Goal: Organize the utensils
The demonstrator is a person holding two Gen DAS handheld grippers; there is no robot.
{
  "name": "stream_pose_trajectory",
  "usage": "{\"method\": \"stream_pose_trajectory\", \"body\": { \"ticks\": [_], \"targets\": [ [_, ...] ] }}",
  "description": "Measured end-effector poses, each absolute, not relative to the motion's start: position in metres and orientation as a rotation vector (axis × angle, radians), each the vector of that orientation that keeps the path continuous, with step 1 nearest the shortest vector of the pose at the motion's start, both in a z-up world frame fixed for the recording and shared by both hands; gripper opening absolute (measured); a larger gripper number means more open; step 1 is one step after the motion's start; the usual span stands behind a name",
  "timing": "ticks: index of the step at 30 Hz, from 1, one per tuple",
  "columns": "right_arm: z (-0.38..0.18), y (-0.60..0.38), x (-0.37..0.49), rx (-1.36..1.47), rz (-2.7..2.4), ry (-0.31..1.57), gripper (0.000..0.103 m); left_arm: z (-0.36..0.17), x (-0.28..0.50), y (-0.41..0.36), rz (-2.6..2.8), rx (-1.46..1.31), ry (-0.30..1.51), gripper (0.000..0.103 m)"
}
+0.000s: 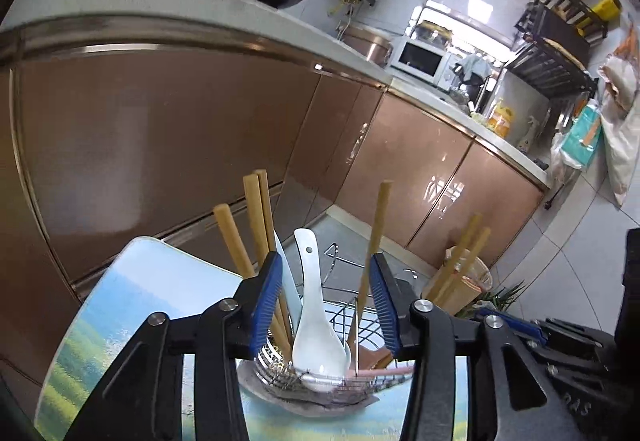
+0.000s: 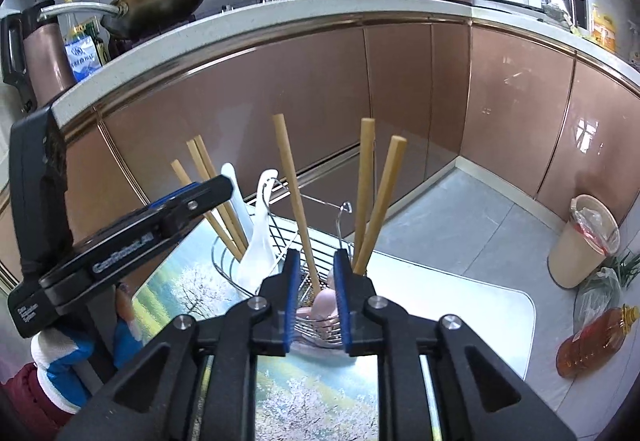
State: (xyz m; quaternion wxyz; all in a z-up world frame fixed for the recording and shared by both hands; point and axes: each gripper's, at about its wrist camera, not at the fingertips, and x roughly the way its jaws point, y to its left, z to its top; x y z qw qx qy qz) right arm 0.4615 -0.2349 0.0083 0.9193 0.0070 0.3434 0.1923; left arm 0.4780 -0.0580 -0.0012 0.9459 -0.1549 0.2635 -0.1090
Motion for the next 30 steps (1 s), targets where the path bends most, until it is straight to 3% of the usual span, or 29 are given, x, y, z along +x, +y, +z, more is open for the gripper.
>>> {"method": "stream_pose_trajectory", "body": {
  "ticks": [9,15,25,30],
  "targets": [
    [0.039,-0.242,0.398,0.039,0.323,0.581,0.031,0.035,0.404,-0.025,-0.158,-0.260,0.472,0.067],
    [0.043,-0.230,0.327,-0.008,0.222,0.469,0.048,0.040,0.347,-0.017,-0.094,-0.184,0.473,0.078],
    [0.029,-0.193,0.210,-0.073,0.207,0.387,0.069,0.030,0.246,-0.011,-0.040,-0.100,0.448,0.085],
    [0.022,-0.187,0.164,-0.080,0.206,0.368,0.074,0.032,0.192,-0.013,0.000,-0.041,0.386,0.101]
  ]
}}
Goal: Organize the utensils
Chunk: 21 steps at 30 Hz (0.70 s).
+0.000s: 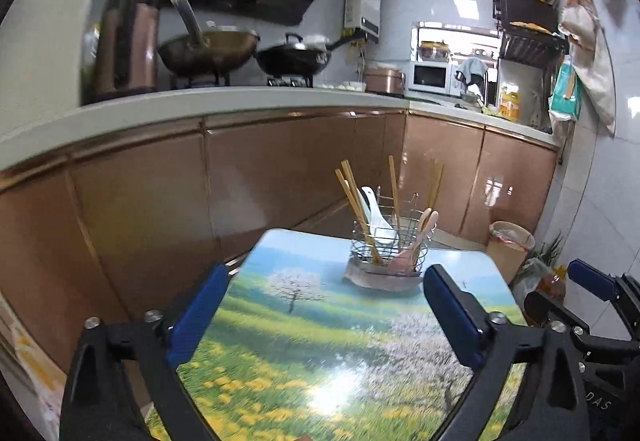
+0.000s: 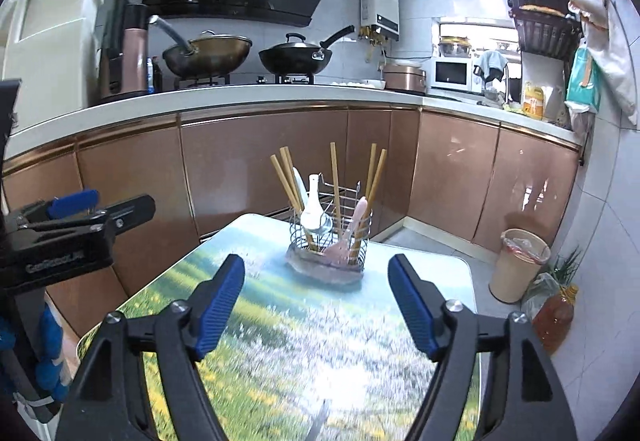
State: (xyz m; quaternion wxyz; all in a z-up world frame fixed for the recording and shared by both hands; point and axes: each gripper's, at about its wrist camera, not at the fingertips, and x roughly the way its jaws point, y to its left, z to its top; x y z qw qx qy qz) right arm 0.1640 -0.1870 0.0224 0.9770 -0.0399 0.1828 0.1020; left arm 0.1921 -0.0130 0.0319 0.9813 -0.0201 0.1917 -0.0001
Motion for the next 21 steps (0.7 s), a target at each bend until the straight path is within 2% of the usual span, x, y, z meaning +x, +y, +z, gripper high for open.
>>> {"method": "stream_pose_trajectory", "body": {
  "ticks": [8,21],
  "targets": [
    [0.022,-0.193,0.112,-0.057,0.173,0.337,0.078,0.032,0.134,-0.011,0.019,0.003,0.336,0.103],
    [0.014,-0.208,0.071,-0.032,0.107,0.305,0.079,0.019,0.095,-0.008,-0.008,0.021,0.332,0.103]
  ]
}}
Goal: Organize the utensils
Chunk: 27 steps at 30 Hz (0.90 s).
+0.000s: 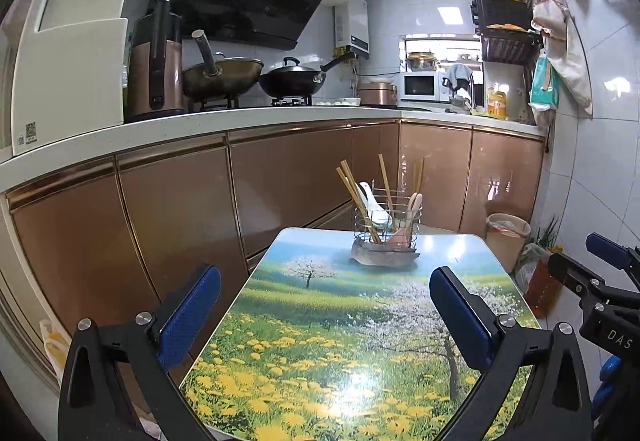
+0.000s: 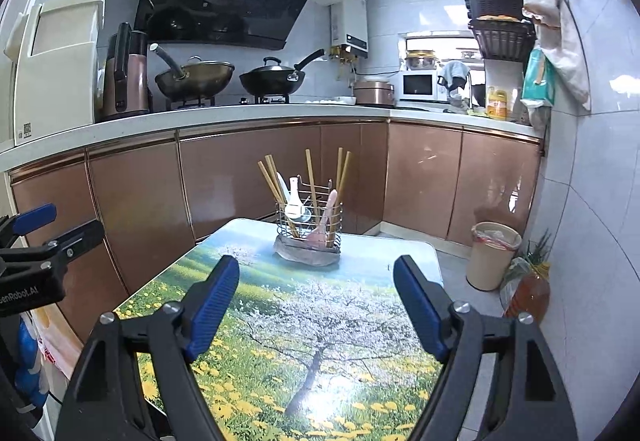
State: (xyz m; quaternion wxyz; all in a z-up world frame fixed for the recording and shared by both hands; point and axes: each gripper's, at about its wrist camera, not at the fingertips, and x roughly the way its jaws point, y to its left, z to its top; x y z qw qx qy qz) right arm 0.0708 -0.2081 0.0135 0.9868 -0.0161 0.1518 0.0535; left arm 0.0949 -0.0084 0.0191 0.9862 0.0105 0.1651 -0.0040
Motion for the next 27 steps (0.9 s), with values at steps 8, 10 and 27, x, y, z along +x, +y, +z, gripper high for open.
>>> {"method": "stream_pose_trajectory", "body": {
  "ticks": [8,10,27],
  "targets": [
    [0.004,-0.214,0.059,-0.024,0.063,0.284,0.080,0.015,0.084,-0.010,-0.002,0.026,0.327,0.103],
    [0.004,-0.217,0.057,-0.022,0.048,0.276,0.081,0.015,0.084,-0.009,0.000,0.023,0.325,0.103],
    [0.010,-0.229,0.064,-0.013,-0.032,0.259,0.084,-0.004,0.104,-0.027,0.011,0.046,0.360,0.103]
  ]
}}
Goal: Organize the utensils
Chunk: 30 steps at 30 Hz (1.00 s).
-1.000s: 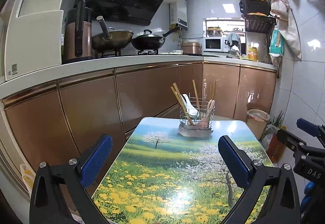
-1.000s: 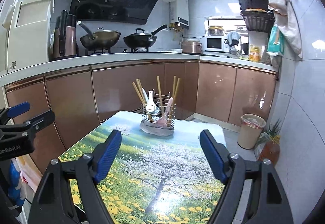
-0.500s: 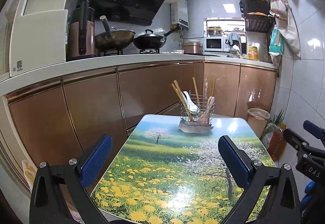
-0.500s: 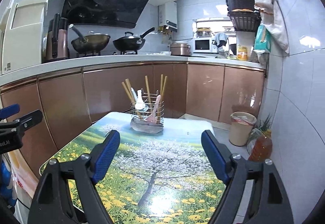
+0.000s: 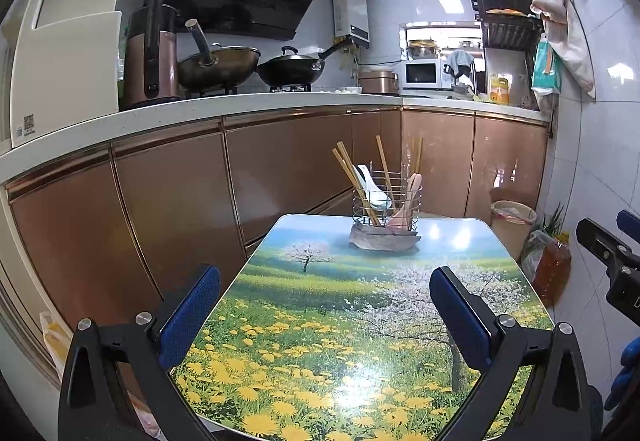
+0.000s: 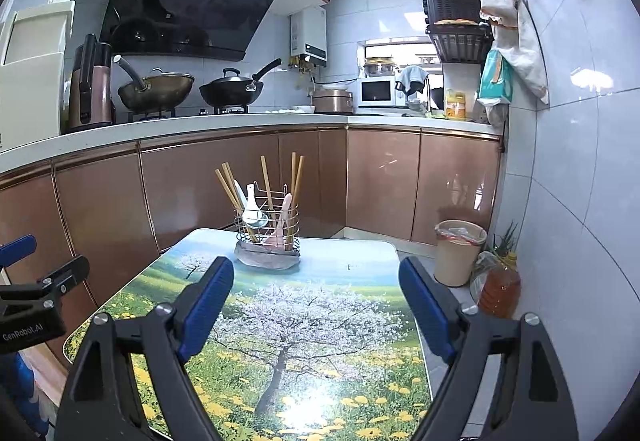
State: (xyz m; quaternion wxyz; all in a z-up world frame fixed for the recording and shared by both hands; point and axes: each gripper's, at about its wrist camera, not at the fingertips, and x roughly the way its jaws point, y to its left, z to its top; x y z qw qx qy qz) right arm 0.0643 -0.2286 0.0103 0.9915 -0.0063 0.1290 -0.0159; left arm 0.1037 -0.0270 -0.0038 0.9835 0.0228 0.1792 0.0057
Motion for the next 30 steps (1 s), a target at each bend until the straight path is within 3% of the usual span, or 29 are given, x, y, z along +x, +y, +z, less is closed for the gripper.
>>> {"method": "stream_pose_trajectory", "body": {
  "ticks": [30],
  "targets": [
    [-0.017,-0.226,0.122,-0.030,-0.003,0.300,0.084,-0.030,0.168,-0.021,0.064,0.037,0.430,0.103]
  ]
}}
